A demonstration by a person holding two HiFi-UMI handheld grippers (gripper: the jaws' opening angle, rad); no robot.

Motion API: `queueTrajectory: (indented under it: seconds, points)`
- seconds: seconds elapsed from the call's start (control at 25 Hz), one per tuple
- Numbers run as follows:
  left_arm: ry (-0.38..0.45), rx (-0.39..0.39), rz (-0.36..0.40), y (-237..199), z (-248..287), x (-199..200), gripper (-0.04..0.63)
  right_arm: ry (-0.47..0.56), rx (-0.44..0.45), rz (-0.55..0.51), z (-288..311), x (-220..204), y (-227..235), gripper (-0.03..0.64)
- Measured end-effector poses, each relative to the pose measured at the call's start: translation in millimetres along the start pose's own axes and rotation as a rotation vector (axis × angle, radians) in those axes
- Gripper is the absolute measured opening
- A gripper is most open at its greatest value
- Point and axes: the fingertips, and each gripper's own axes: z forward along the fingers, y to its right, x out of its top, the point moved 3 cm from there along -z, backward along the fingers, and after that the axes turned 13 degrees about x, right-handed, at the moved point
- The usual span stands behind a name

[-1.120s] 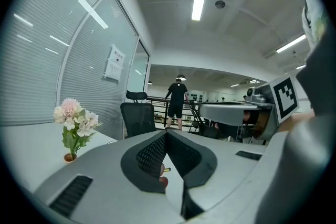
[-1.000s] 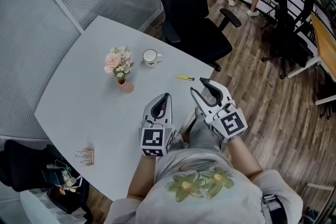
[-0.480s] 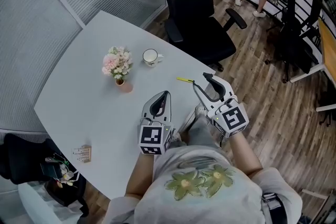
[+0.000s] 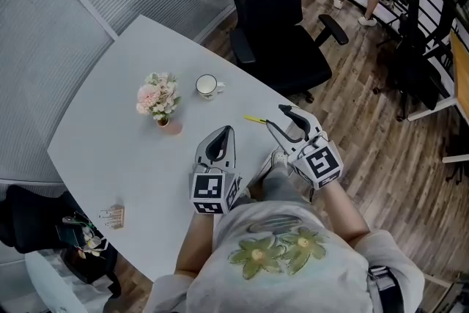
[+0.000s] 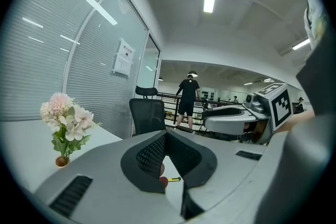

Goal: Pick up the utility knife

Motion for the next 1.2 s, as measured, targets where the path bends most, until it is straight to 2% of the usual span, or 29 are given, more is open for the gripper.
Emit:
queueTrajectory:
  seconds: [0.48, 0.84, 1.2]
  points:
    - [-0.032, 0.053, -0.010, -3, 25, -2, 0.002, -0.087, 0.108, 0.016, 28, -34, 22, 0.184]
    - [-0.054, 0.097, -0.012, -9, 35, -4, 0.002, -0.184, 0.186, 0.030, 45, -72, 28, 0.184]
    - [-0.073, 0.149, -0.031, -16, 39, -8, 0.002, -0.239, 0.252, 0.041, 63, -98, 32, 0.184]
